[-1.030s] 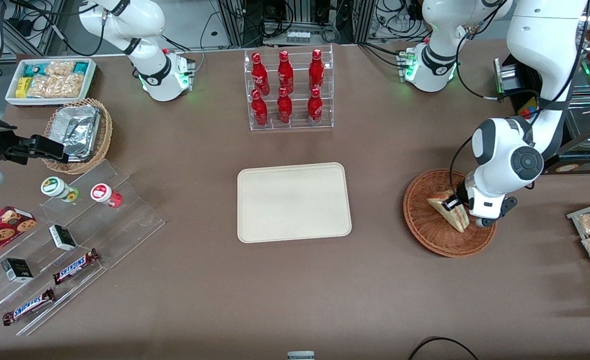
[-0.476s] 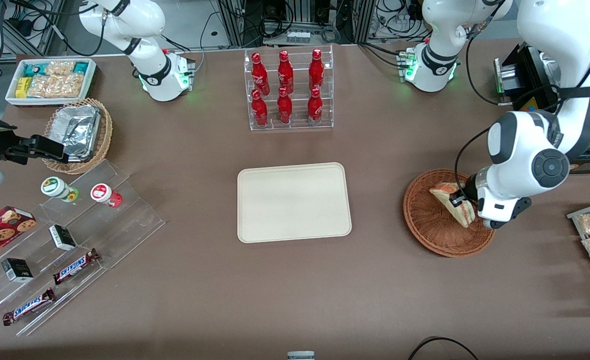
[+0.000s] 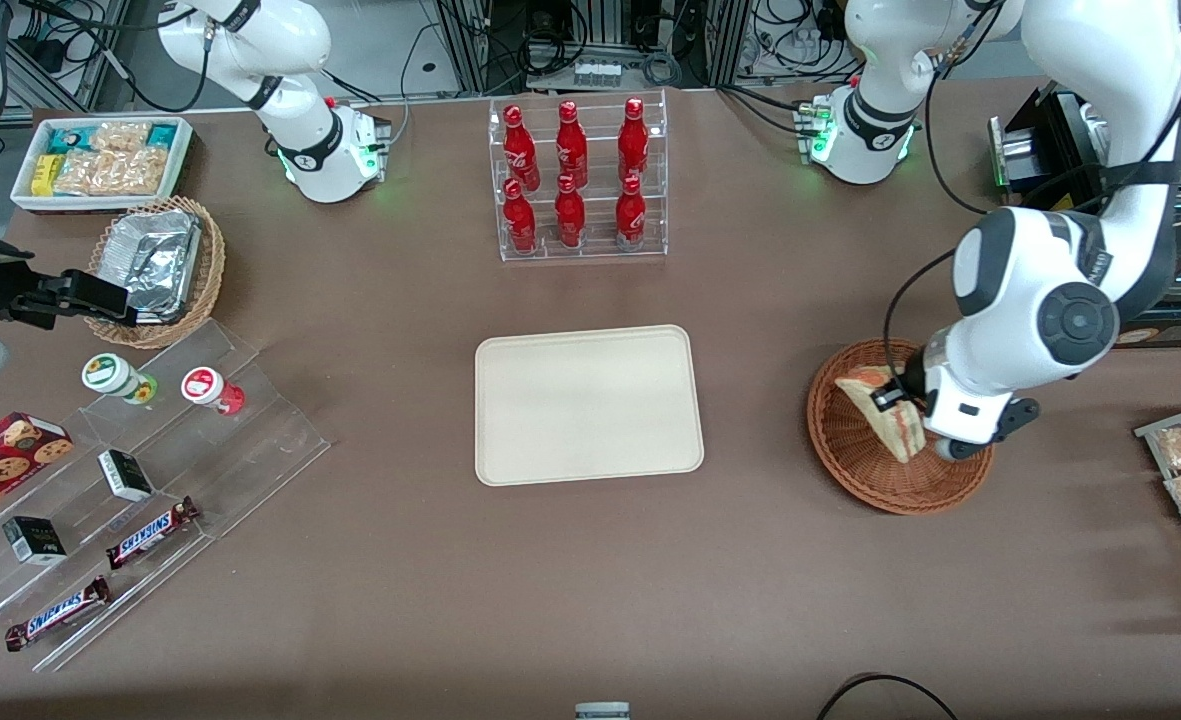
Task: Place sandwich from basket to tray
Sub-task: 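Lift the sandwich out of the basket with the left gripper, then carry the sandwich over the cream tray with the left gripper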
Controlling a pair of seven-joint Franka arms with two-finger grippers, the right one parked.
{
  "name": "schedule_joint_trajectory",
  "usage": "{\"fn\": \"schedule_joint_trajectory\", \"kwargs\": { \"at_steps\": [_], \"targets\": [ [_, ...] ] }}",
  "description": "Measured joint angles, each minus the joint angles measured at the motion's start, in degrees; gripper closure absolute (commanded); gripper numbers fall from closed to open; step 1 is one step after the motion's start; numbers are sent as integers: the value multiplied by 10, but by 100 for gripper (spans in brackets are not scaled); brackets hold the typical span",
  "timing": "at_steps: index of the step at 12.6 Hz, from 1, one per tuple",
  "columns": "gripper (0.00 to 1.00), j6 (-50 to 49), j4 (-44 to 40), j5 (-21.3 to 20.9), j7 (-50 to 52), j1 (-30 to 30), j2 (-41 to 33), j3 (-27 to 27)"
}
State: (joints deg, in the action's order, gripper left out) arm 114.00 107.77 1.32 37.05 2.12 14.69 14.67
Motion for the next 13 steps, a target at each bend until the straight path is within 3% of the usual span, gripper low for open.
{"fn": "schedule_joint_trajectory", "kwargs": {
  "at_steps": [3,7,13],
  "targets": [
    [100,0,-8,0,0,-19,4,26],
    [100,0,-38,0,1,-89,30,30],
    [100,1,-156,-23,2,-205,144,32]
  ]
}}
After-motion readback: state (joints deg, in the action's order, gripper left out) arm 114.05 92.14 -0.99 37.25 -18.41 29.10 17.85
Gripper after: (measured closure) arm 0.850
